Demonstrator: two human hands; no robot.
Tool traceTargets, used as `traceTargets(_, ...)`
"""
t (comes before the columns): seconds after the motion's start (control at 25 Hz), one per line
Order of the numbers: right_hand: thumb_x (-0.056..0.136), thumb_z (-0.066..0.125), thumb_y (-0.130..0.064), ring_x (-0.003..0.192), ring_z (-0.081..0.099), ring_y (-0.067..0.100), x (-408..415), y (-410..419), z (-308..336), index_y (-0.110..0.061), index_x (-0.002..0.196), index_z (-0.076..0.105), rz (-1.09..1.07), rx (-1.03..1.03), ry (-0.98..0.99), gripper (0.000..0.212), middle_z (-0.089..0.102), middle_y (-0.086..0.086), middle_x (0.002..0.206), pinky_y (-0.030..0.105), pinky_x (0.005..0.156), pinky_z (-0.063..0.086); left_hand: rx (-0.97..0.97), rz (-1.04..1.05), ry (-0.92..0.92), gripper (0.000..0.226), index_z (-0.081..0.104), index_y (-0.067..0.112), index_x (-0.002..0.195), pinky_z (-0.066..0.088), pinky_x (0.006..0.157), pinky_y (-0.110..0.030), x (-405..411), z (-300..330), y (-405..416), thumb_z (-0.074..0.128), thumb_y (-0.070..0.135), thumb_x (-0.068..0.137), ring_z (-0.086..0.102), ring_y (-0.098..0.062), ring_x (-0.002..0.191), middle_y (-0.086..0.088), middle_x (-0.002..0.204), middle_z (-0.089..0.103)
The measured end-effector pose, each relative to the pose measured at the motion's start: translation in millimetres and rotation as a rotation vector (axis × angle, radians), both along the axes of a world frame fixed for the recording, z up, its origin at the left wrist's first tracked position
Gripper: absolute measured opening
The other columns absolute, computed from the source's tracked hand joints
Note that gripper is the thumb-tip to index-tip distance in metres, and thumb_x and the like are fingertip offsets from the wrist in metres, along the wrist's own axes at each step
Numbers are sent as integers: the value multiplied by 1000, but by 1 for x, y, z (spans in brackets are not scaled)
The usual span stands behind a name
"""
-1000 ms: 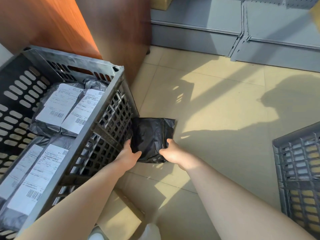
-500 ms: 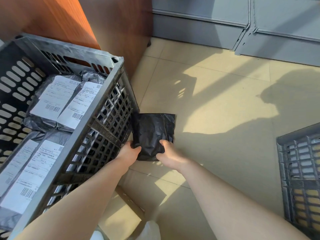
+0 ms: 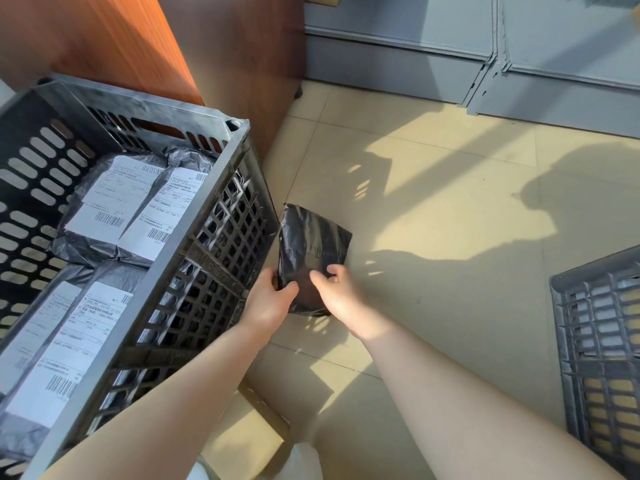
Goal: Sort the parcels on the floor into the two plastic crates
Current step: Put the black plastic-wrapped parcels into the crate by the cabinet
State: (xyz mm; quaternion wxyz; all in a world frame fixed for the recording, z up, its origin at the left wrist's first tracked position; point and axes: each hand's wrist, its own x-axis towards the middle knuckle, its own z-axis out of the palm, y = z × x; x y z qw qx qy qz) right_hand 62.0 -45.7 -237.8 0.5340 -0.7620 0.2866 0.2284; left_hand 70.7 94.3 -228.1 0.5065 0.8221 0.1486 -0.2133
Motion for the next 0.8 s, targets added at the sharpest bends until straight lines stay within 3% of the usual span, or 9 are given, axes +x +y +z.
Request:
traceTargets(0.12, 84, 61, -58, 120, 57, 22, 11, 3, 7, -20, 141, 44, -251, 183, -84, 71, 58, 3, 133, 44, 106, 45, 75, -104, -195, 32, 54, 29, 118, 49, 80, -30, -9, 8, -7, 61, 19, 89, 59, -9, 96, 8, 107, 59)
traceTargets(0.2, 65, 64, -71, 110, 64, 20, 17, 4, 9, -22, 132, 52, -349, 220, -91, 84, 65, -1, 121, 47, 98, 52, 122, -185, -281, 38, 53, 25, 125, 46, 85, -28, -18, 9, -12, 62, 16, 89, 55, -9, 98, 6, 112, 52)
traceTargets(0.32, 53, 69, -75, 91, 72, 19, 19, 2, -3, -23, 109, 63, -391, 190, -106, 76, 74, -3, 97, 46, 85, 59, 196, -299, -328, 45, 49, 23, 130, 44, 85, -29, -27, 7, -18, 61, 16, 88, 54, -13, 99, 4, 116, 49)
traceTargets(0.4, 52, 70, -75, 88, 72, 19, 16, -1, -1, -22, 104, 64, -404, 168, -100, 74, 75, -4, 93, 44, 84, 60, 192, -376, -305, 50, 45, 26, 134, 42, 88, -27, -28, 3, -18, 62, 20, 88, 52, -10, 102, 6, 120, 47)
traceTargets(0.52, 57, 70, -70, 87, 71, 18, 11, -9, 6, -20, 103, 65, -366, 129, -104, 68, 74, -3, 92, 38, 83, 58, 110, -472, -236, 58, 40, 27, 142, 35, 98, -23, -30, -3, -14, 63, 31, 89, 46, -6, 115, 9, 127, 43)
traceTargets(0.6, 74, 72, -52, 90, 70, 22, 11, -16, 5, -15, 104, 65, -331, 96, -110, 48, 73, 1, 95, 37, 84, 56, 80, -508, -192, 56, 43, 27, 143, 33, 106, -24, -31, -6, -13, 60, 39, 91, 44, -5, 122, 9, 131, 44)
traceTargets(0.68, 88, 65, -32, 94, 68, 26, 10, -21, 2, -13, 105, 63, -336, 85, -84, 26, 71, 5, 98, 37, 85, 54, 53, -477, -142, 48, 49, 29, 140, 34, 110, -27, -29, -5, -12, 56, 42, 94, 47, -4, 122, 11, 130, 49)
traceTargets(0.8, 93, 55, -23, 96, 66, 28, 4, -28, -5, -10, 108, 59, -381, 144, -7, 20, 69, 10, 104, 38, 85, 53, 37, -395, -67, 45, 53, 29, 137, 36, 112, -34, -23, -7, -8, 53, 45, 95, 49, -7, 122, 8, 132, 51)
